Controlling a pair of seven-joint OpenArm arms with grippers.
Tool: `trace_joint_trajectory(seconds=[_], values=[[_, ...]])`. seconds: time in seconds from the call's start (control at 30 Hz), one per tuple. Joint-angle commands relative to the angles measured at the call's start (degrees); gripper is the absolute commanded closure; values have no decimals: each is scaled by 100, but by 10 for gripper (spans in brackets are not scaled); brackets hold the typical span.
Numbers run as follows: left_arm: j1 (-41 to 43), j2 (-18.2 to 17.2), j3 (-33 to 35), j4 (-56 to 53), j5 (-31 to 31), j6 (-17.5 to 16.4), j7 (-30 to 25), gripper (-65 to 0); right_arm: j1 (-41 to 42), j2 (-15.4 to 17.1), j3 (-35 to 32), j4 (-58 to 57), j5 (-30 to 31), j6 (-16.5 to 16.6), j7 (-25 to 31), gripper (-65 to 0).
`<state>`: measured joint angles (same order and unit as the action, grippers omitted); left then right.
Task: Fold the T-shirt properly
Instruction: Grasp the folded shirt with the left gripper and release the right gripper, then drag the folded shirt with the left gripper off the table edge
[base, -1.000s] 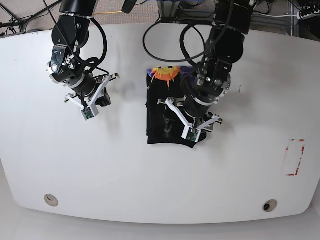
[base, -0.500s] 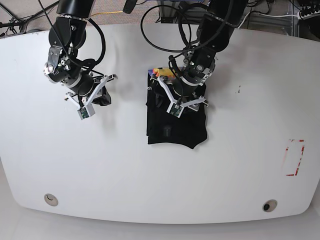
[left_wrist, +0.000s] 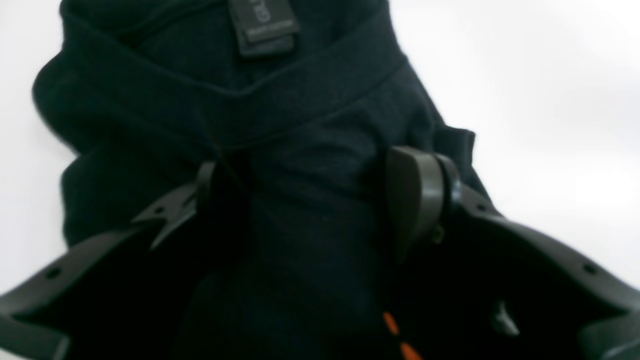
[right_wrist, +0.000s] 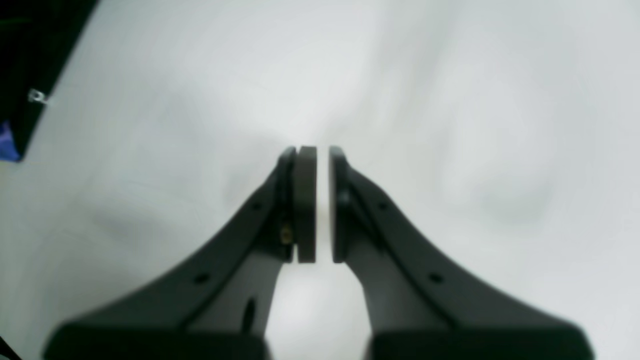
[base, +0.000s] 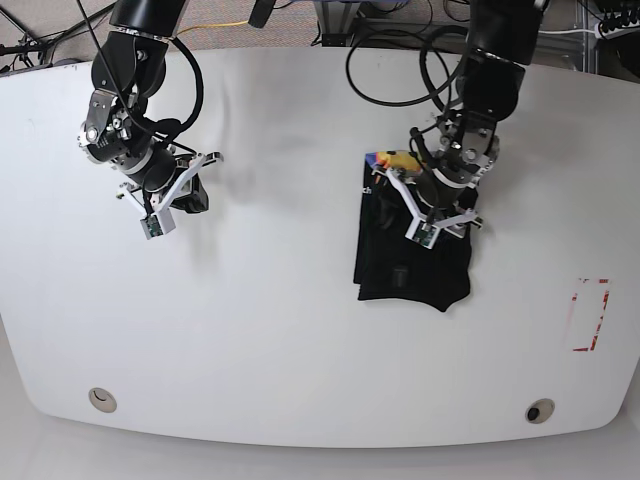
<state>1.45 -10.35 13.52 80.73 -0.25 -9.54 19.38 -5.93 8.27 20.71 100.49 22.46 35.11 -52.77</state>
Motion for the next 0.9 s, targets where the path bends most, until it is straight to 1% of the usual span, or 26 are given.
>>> trace_joint_trajectory(seconds=[0.0, 0.07, 0.1, 0.13, 0.2, 0.27, 0.33, 0.47, 0.57, 0.67, 0.73, 0.77, 0.87], values=[[158, -367, -372, -7, 390, -325, 1232, -389, 70, 65, 26, 171, 71, 27, 51, -33], [176, -543, -618, 37, 416, -782, 1355, -389, 106, 65, 26, 189, 71, 27, -37, -33], [184, -631, -706, 55, 425, -940, 1390, -388, 106, 65, 26, 197, 71, 27, -55, -33], [211, -851, -820, 99, 425, -1169, 1469, -386, 106, 47, 26, 215, 71, 27, -81, -33], [334, -1158, -1005, 125, 425, -1424, 1566, -386, 97, 47, 26, 277, 71, 27, -81, -33], [404, -1466, -1163, 107, 425, -1512, 1645, -386, 88, 47, 26, 303, 71, 27, -81, -33], [422, -1756, -1260, 90, 425, -1521, 1680, -386, 88, 47, 26, 312, 71, 27, -81, -33], [598, -2468, -1435, 28, 408, -1529, 1680, -386, 70, 47, 26, 312, 71, 27, -81, -33], [668, -2829, -1717, -209, 381, -1538, 1662, -386, 70, 56, 26, 321, 71, 27, -81, -33], [685, -2961, -1972, -446, 381, -1547, 1610, -386, 62, 56, 26, 373, 71, 27, -81, -33], [694, -3075, -2147, -614, 381, -1609, 1460, -386, 26, 39, 26, 470, 71, 27, -81, -33], [694, -3110, -2209, -693, 381, -1688, 1381, -386, -18, 39, 26, 514, 71, 27, -81, -33], [677, -3180, -2473, -965, 381, -2075, 1161, -386, -62, 30, 8, 655, 71, 27, -81, -33]])
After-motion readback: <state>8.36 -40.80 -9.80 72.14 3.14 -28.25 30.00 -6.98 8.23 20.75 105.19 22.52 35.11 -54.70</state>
